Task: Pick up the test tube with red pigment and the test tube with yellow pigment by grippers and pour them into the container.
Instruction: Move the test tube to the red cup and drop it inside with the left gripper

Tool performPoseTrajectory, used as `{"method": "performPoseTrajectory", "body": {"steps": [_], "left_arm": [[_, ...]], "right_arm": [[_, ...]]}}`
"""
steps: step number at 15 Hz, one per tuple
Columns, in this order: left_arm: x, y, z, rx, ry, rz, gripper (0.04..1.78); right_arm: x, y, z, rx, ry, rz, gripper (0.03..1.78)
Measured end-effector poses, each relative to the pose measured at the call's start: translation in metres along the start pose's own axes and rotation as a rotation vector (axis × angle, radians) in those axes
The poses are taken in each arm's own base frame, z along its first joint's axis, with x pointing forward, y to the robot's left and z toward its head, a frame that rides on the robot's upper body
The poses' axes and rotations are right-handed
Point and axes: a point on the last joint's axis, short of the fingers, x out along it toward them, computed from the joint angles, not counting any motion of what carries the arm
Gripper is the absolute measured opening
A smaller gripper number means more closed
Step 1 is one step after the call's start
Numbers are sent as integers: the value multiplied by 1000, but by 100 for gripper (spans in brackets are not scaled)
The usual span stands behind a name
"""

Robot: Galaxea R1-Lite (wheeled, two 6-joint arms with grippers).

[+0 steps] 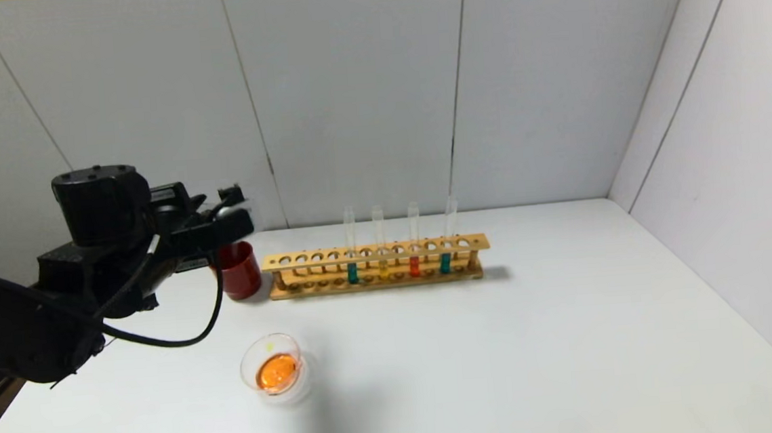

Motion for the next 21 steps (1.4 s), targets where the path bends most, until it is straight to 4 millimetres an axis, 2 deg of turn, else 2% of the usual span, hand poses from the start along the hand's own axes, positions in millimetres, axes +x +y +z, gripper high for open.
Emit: {"method": "performPoseTrajectory", "body": {"steps": [2,5,7,9,12,21], "left_arm": [[4,15,6,-265,41,-19,31],[9,25,10,-654,61,-23,31],[14,28,10,-886,46,13,31],[24,26,3,-1066,59,41,31],[41,15,-4,-1203,61,49,31],[83,-32,-11,-1301,108,19,31]], "right_arm": [[0,0,0,0,0,-1,175],[0,0,0,0,0,-1,175],[0,0,0,0,0,-1,175],[0,0,0,0,0,-1,175],[0,0,0,0,0,-1,175],[0,0,0,0,0,-1,175]]}}
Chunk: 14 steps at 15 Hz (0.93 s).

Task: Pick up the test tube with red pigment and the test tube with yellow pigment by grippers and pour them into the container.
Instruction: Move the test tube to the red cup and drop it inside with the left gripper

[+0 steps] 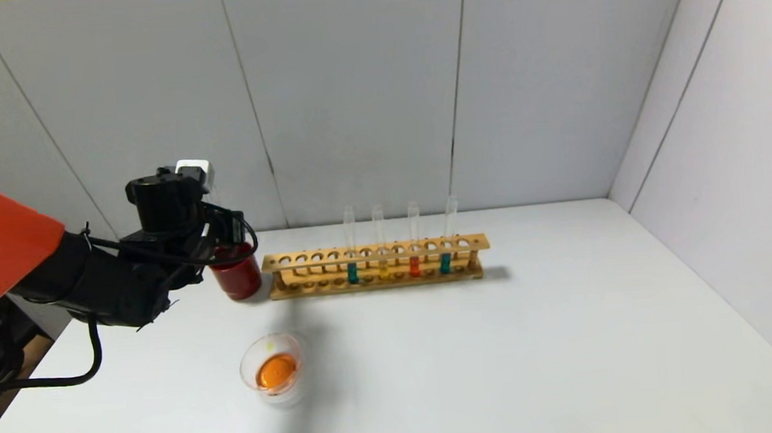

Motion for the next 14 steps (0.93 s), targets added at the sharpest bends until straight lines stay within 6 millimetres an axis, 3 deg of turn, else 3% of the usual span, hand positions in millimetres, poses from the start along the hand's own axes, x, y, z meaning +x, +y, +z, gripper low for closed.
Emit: {"method": "performPoseTrajectory", "body": {"steps": [7,14], "left_arm": [[15,0,-23,-3,9,13,31],[18,-1,-31,2,29,15,33]], "right_arm": [[0,0,0,0,0,0,175],[0,0,0,0,0,0,175]]}}
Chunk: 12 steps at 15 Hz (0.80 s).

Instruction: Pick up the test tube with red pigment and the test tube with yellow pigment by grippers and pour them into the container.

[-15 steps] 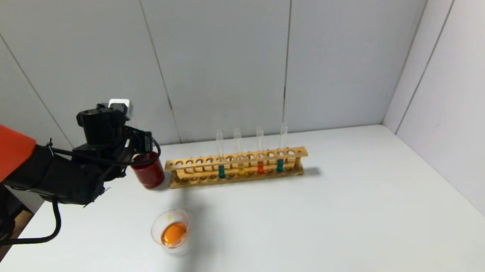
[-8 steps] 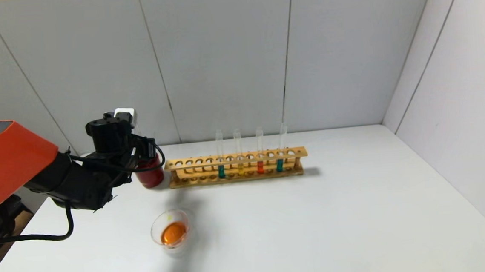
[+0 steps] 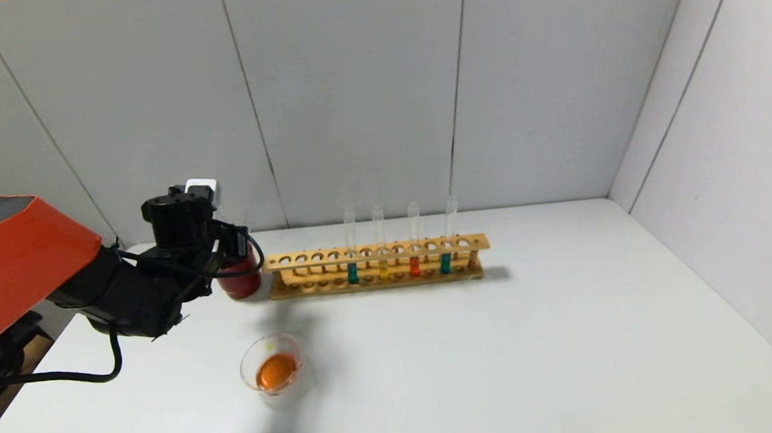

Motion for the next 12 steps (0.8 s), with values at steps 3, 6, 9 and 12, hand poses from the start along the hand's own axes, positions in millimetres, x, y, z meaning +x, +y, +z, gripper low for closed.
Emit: {"method": "performPoseTrajectory", "body": {"steps": [3,6,9,12], "left_arm": [[0,2,1,-2,-15,7,50],[-1,2,3,4,-23,7,92],[-3,3,7,4,-29,9,141],[-11,6,21,17,-58,11,169]], "right_arm": [[0,0,0,0,0,0,175],[0,0,0,0,0,0,175],[0,0,0,0,0,0,175],[0,0,0,0,0,0,175]]}}
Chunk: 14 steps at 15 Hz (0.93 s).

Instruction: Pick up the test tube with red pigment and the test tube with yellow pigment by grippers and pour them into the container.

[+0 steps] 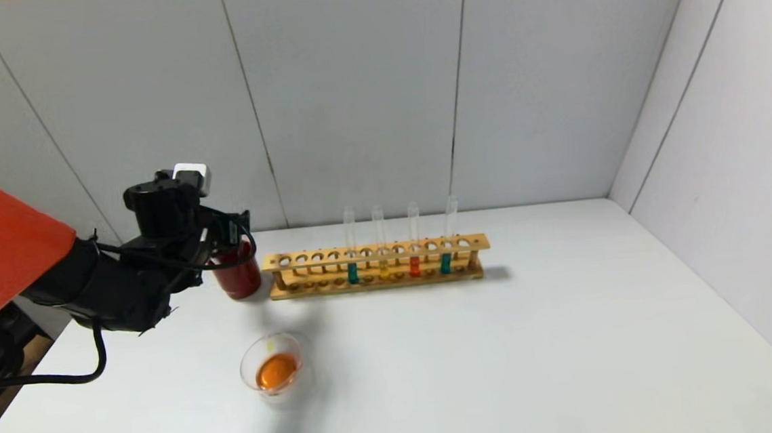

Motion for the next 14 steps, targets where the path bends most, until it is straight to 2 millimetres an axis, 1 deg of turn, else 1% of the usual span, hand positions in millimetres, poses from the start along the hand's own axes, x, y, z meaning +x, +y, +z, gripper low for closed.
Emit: {"method": "performPoseTrajectory", "body": {"steps": [2,4,6,8,10,12,14], "left_arm": [[-10,1,16,23,-18,-6,175],[-26,2,36,36,-21,-20,175],[-49,0,55,50,7,-53,175],[-75,-10,66,62,68,-108,175],[-95,-21,70,18,123,-144,175],[-106,-28,67,-9,167,-168,175],[-113,-41,65,-66,188,-209,175]], "right_arm": [[0,0,0,0,0,0,175],[0,0,0,0,0,0,175],[0,0,0,0,1,0,175],[0,0,0,0,0,0,175],[0,0,0,0,0,0,175],[0,0,0,0,0,0,175],[0,0,0,0,1,0,175]]}}
